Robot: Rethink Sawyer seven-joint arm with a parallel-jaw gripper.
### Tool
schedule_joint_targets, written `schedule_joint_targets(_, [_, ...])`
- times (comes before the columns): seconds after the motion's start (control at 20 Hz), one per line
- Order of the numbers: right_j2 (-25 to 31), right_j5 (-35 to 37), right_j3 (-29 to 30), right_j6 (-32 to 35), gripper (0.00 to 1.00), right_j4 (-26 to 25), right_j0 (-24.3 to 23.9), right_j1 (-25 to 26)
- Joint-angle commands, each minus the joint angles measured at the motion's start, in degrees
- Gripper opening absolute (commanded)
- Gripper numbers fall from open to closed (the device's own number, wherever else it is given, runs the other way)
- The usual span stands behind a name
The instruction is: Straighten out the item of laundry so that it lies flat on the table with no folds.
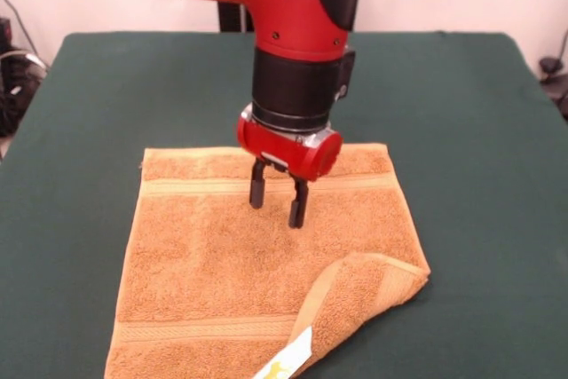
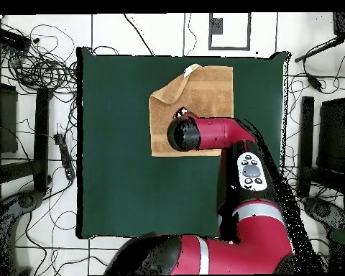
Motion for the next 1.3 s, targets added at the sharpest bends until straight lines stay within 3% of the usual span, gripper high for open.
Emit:
schedule_joint_targets(0.05, [5.4, -1.5, 6.7, 2.9, 1.0, 3.0, -0.7, -0.7])
schedule_joint_targets(0.9, [5.4, -2.5, 7.9, 2.8, 1.0, 2.2, -0.9, -0.9])
schedule_joint_targets(1.3, [5.2, -6.5, 3.7, 2.0, 1.0, 0.3, -1.5, 6.3])
